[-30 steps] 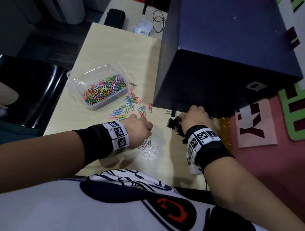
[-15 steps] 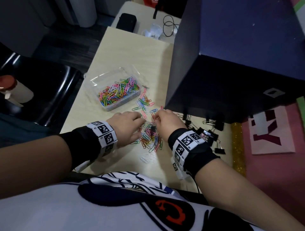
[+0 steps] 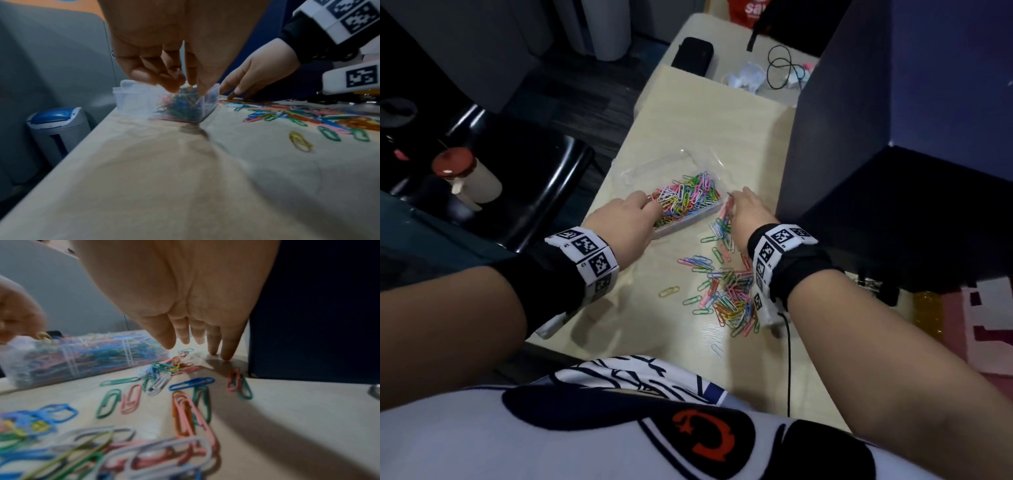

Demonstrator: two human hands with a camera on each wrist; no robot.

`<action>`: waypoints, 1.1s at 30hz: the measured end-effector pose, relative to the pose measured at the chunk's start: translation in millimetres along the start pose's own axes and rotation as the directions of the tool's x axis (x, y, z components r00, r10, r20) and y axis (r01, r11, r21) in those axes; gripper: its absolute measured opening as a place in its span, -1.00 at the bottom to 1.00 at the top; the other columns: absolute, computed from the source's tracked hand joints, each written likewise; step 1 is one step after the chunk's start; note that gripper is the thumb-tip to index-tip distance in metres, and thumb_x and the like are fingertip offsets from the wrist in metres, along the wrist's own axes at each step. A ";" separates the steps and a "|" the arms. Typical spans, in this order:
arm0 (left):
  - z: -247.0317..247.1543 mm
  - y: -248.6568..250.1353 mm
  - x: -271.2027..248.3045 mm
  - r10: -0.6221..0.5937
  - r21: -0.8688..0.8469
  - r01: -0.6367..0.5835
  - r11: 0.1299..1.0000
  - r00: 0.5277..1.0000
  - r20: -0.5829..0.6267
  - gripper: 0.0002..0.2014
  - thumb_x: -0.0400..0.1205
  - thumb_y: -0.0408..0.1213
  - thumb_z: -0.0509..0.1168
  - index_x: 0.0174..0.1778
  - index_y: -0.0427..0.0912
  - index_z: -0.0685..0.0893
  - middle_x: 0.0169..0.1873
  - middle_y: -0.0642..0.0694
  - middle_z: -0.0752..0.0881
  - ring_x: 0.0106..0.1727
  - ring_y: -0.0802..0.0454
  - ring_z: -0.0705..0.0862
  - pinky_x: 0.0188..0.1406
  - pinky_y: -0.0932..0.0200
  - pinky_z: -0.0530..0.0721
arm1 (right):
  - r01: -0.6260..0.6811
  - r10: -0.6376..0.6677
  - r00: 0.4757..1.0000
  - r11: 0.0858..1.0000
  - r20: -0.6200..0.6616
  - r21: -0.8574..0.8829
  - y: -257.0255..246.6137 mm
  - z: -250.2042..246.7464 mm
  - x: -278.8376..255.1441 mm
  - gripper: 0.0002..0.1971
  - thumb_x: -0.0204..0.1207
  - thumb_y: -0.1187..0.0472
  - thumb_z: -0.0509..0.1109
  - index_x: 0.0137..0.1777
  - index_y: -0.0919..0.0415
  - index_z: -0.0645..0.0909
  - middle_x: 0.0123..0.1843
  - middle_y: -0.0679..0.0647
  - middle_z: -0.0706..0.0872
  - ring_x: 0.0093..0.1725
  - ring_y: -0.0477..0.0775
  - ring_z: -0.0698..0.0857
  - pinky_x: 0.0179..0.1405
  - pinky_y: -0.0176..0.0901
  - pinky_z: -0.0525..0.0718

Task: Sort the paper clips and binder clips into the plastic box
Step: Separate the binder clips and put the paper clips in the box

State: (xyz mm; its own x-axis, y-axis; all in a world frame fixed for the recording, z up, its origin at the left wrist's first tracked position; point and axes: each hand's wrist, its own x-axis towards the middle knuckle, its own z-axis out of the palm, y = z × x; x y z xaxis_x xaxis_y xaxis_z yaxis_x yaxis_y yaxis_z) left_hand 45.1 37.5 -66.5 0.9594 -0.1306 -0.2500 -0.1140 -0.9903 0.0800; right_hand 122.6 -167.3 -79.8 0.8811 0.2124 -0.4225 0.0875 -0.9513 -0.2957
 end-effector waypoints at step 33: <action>11.7 5.8 18.9 0.095 0.048 -0.095 0.994 0.995 -0.007 -0.87 0.68 -0.29 0.16 0.12 -0.21 0.47 0.04 -0.21 0.52 -0.07 -0.25 0.63 -0.30 0.00 0.49 | 0.163 -0.157 0.979 0.986 -0.133 0.036 8.5 41.9 -69.6 -0.58 0.68 0.19 0.11 0.54 0.14 0.38 0.53 0.08 0.41 0.50 0.12 0.36 0.47 -0.12 0.30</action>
State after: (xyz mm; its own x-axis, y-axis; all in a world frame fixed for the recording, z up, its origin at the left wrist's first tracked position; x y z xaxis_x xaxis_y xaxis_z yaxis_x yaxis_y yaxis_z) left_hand 59.5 28.7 -82.0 0.9459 -0.2239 -0.2346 -0.2167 -0.9746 0.0567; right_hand 42.5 -180.8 -88.8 0.9102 0.3276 -0.2533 0.2131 -0.8951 -0.3916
